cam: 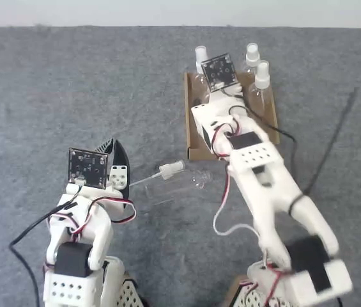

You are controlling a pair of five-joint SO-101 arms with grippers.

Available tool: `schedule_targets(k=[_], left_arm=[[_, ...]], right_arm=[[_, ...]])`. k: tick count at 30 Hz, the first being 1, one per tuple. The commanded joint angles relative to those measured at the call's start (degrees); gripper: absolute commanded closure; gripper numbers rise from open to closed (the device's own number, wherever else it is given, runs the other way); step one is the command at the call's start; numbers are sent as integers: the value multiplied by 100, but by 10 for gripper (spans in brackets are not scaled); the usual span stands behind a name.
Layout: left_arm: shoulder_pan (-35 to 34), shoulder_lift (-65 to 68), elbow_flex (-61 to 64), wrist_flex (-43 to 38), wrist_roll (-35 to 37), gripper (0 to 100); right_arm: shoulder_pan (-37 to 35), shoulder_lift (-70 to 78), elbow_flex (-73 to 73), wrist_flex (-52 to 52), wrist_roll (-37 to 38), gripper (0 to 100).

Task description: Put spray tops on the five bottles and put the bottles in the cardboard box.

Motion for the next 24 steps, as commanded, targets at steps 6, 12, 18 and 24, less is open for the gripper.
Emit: schedule_targets(k=[6,12,18,24], left_arm=[[-18,62,-40,-158,62,987],[-18,105,-48,-158,62,987],[-18,343,-312,-26,-387,987],[-62,2312,-1147,413,-976,987]], right_arm=[[-154,-2378,-237,2457,35,658],[-884,-2923,97,3749,18,658],[-892,-3873,1714,3873,70,659],[400,-5534,2505,5560,1354,659]])
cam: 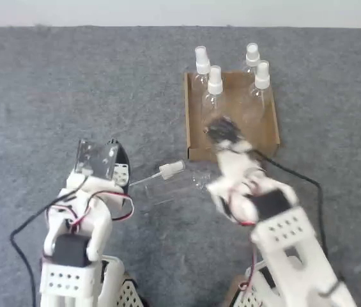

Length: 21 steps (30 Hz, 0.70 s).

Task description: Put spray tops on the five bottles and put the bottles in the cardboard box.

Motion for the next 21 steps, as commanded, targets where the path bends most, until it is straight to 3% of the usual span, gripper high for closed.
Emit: schedule_targets(k=[1,5,10,16,21], left_arm=[[0,1855,-725,167,-422,987],[35,3508,-1323,132,-422,987],[105,5424,-2105,123,-422,987],[1266,7244,-2949,536,-229,987],[2409,7587,-3512,1204,-97,987]], right_arm=[[1200,-1499,237,1262,1582,659],[2352,-2308,589,1560,1644,659],[3415,-2079,677,1657,2295,659],[3521,-1332,519,1666,2356,659],[3530,-796,299,1666,2356,659]])
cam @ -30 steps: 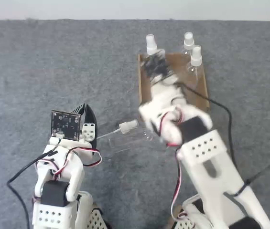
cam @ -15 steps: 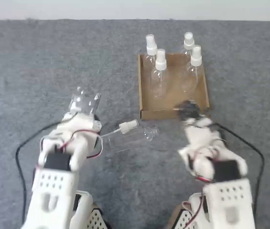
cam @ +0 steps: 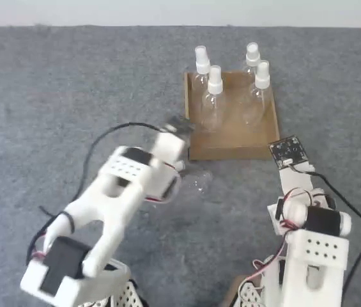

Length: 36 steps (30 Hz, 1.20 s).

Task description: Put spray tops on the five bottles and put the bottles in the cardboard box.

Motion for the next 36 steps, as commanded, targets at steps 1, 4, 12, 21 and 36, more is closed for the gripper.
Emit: schedule_targets(k=[1,4,12,21,36], left_arm=[[1002,-9,-699,501,88,987],[1310,-141,-954,589,132,987],[97,-1002,-1895,1433,167,987],[-1793,-2277,-2141,2259,-765,901],[-3903,-2321,-1859,1802,-1873,852]], right_arm=[[40,479,-448,48,70,659],[31,593,-510,48,70,659],[-752,673,-1890,910,-677,659],[-3670,980,-2593,831,-2576,659],[-5578,4523,-3956,-1358,-6066,656]])
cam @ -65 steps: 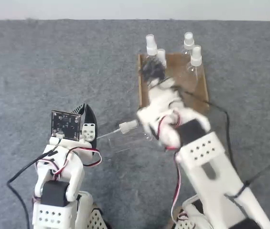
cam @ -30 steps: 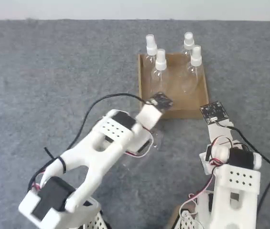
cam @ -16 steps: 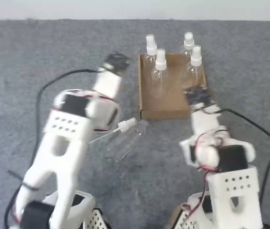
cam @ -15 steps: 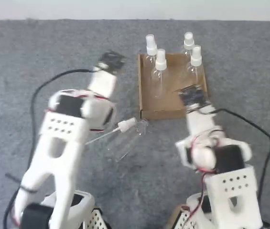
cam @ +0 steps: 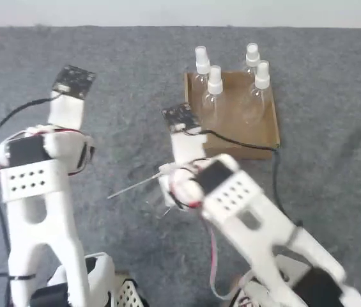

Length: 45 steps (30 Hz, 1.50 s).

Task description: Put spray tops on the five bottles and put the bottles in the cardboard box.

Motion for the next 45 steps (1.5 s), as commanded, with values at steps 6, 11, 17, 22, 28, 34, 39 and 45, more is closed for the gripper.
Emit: schedule_targets(k=[6,11,17,22,28,34,39,45], left_arm=[[-396,-264,629,-967,-316,852],[-387,-264,796,-1196,-316,852],[-360,-273,787,-1213,-308,852],[-369,-281,796,-1204,-308,852],[-387,-281,760,-1196,-299,852],[-360,-281,752,-1204,-290,852],[-299,-281,752,-1204,-290,852],[246,-246,769,-1169,-105,852]], right_arm=[[-180,1103,-897,-1191,-1697,655],[-180,1525,-695,-1613,-1881,655],[-163,1912,-220,-2316,-1881,658],[-180,2000,-9,-2316,-1881,660],[-127,2000,273,-2316,-1837,783],[409,1947,501,-2202,-1521,853],[971,1938,545,-1376,-958,862],[1095,1938,527,-576,53,862]])
